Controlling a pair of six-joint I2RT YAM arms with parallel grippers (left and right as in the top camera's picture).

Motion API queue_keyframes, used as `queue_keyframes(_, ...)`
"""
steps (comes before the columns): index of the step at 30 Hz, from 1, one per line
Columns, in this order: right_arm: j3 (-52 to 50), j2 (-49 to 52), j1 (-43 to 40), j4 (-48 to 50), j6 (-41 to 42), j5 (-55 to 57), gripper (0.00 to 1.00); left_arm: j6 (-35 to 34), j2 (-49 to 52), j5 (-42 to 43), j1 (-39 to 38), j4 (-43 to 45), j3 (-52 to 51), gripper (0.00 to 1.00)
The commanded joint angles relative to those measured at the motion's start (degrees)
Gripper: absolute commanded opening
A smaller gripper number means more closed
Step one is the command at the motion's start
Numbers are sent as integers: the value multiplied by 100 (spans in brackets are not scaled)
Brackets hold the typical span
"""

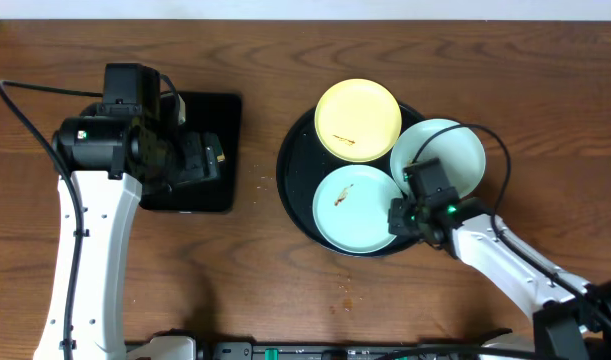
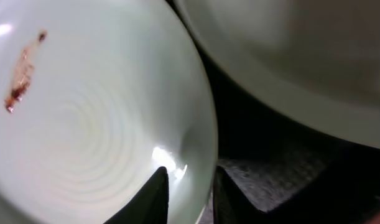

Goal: Clean dirty plates on tray and stack at the side
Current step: 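Grip the rim of the lower pale green plate with the right gripper, then lower the left gripper into the black tray and grasp the sponge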

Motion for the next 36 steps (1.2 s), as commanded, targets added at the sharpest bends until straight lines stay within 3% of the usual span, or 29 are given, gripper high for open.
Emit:
queue_keyframes(1, -17, 129, 166, 52, 22, 138, 20, 83, 35, -155, 7, 35, -46, 81)
queue_keyframes(5, -17, 160, 212, 68, 22, 446, 13, 103, 35, -245, 7, 177, -46, 80)
queue_keyframes(8, -17, 162, 212, 103, 22, 494, 1, 103, 37, -459, 7, 391, -98, 76)
queue_keyframes(15, -17, 162, 212, 127, -7, 977, 1, 103, 37, -566, 7, 734, -535, 76)
queue_keyframes(17, -17, 160, 210, 249, -350, 1228, 1, 107, 37, -566, 7, 841, -658, 76)
queue_keyframes(22, -15, 160, 210, 595, -1121, 1235, 1, 330, 37, -566, 7, 1165, -859, 76)
queue_keyframes(27, -17, 162, 212, 564, -1143, 780, 1, 531, 76, -678, 7, 1773, -1113, 75)
queue_keyframes(28, -17, 162, 212, 546, -1143, 643, 2, 535, 101, -745, 7, 1950, -1187, 75)
queue_keyframes(31, -17, 162, 212, 483, -1143, 190, 24, 964, 236, -955, 7, 2706, -1451, 75)
queue_keyframes(36, -20, 162, 212, 380, -1143, 184, 32, 1263, 726, -1596, 20, 3392, -1482, 75)
